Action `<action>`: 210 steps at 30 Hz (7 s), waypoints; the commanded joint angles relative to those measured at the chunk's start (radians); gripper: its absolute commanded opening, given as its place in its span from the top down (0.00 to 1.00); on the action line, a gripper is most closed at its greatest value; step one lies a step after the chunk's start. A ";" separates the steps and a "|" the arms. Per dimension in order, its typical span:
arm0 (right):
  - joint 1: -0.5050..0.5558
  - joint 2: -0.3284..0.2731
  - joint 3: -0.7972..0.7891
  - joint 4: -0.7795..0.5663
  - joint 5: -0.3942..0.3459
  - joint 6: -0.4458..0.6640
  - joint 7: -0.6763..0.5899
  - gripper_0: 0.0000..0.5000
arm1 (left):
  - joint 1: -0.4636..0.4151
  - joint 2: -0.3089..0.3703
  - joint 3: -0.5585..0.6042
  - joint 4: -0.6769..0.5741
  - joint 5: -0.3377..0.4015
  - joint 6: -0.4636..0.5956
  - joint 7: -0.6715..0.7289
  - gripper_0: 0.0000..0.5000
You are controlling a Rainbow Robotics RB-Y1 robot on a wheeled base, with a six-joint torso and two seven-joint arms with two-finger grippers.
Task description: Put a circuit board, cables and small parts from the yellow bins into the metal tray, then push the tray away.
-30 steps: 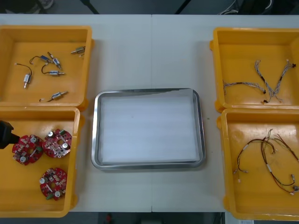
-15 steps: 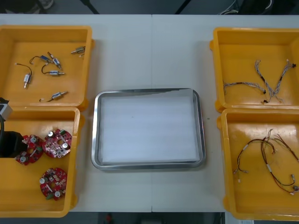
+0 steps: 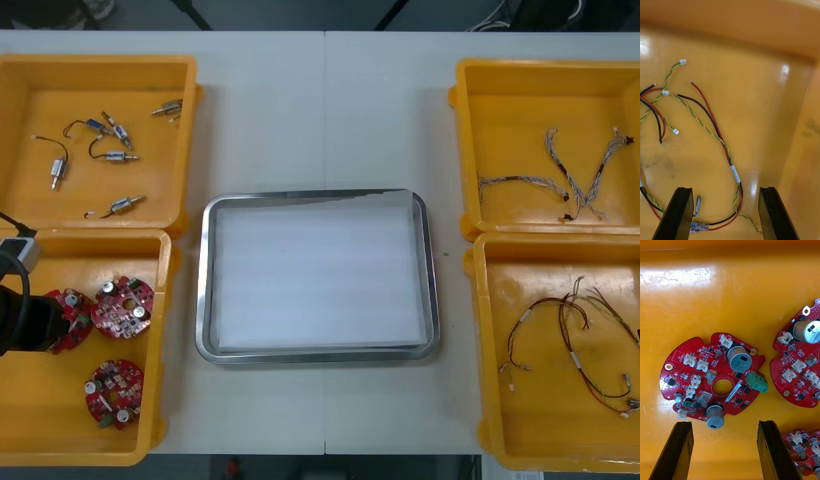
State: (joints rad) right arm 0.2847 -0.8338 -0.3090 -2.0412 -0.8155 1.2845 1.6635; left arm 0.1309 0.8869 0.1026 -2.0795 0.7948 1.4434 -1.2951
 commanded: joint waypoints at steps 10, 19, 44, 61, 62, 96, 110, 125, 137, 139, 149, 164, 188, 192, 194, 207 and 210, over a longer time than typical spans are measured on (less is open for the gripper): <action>0.024 -0.038 0.060 0.078 -0.024 -0.090 0.039 0.00 | 0.047 0.061 -0.078 0.044 -0.034 -0.144 -0.024 0.00; 0.019 -0.036 0.096 0.151 -0.036 -0.160 0.053 0.00 | 0.058 0.066 -0.093 0.052 -0.048 -0.158 -0.024 0.00; -0.009 -0.038 0.172 0.273 -0.068 -0.231 0.036 0.00 | 0.073 0.067 -0.142 0.052 -0.089 -0.198 -0.007 0.00; -0.013 -0.038 0.159 0.253 -0.090 -0.221 0.041 1.00 | 0.075 0.066 -0.133 0.052 -0.091 -0.202 -0.009 1.00; -0.015 -0.039 0.148 0.239 -0.091 -0.208 0.041 1.00 | 0.075 0.069 -0.129 0.052 -0.088 -0.202 -0.012 1.00; -0.234 -0.038 -0.249 -0.263 -0.217 0.613 -0.027 1.00 | -0.301 0.076 0.152 -0.241 0.213 0.476 0.143 1.00; -0.417 -0.082 -0.228 -0.336 -0.372 0.635 -0.082 1.00 | -0.587 0.067 -0.213 -0.327 0.241 0.476 0.444 1.00; -0.432 -0.168 -0.108 -0.425 -0.376 0.635 -0.105 1.00 | -0.735 -0.091 -0.537 -0.269 0.090 0.476 0.528 1.00; -0.440 -0.192 -0.032 -0.514 -0.315 0.635 -0.100 1.00 | -0.768 -0.207 -0.745 -0.125 -0.045 0.345 0.557 1.00; -0.440 -0.191 -0.032 -0.514 -0.318 0.635 -0.099 1.00 | -0.768 -0.212 -0.782 -0.100 -0.066 0.311 0.557 1.00; -0.440 -0.192 -0.019 -0.513 -0.320 0.635 -0.093 1.00 | -0.768 -0.230 -0.902 0.006 -0.143 0.189 0.576 1.00; -0.440 -0.192 -0.012 -0.488 -0.315 0.635 -0.091 1.00 | -0.766 -0.235 -0.983 0.027 -0.210 0.140 0.620 1.00; -0.453 -0.194 -0.012 -0.421 -0.312 0.635 -0.100 1.00 | -0.766 -0.226 -0.817 -0.090 -0.126 0.299 0.646 0.00; -0.463 -0.203 -0.012 -0.418 -0.313 0.635 -0.100 1.00 | -0.768 -0.201 -0.733 -0.142 -0.080 0.368 0.635 0.00; -0.466 -0.209 -0.012 -0.416 -0.317 0.635 -0.102 1.00 | -0.768 -0.189 -0.687 -0.162 -0.052 0.402 0.626 0.00; -0.676 -0.223 0.197 -0.428 -0.363 0.635 -0.088 1.00 | -0.769 -0.083 -0.354 -0.137 0.121 0.476 0.410 0.00; -0.763 -0.205 0.291 -0.430 -0.363 0.635 -0.088 1.00 | -0.768 -0.062 -0.299 -0.094 0.127 0.476 0.356 0.00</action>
State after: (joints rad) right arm -0.3592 -1.0243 -0.1217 -2.4589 -1.1701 1.9168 1.5791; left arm -0.6026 0.7692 -0.2633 -2.2027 0.9048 1.9116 -0.7947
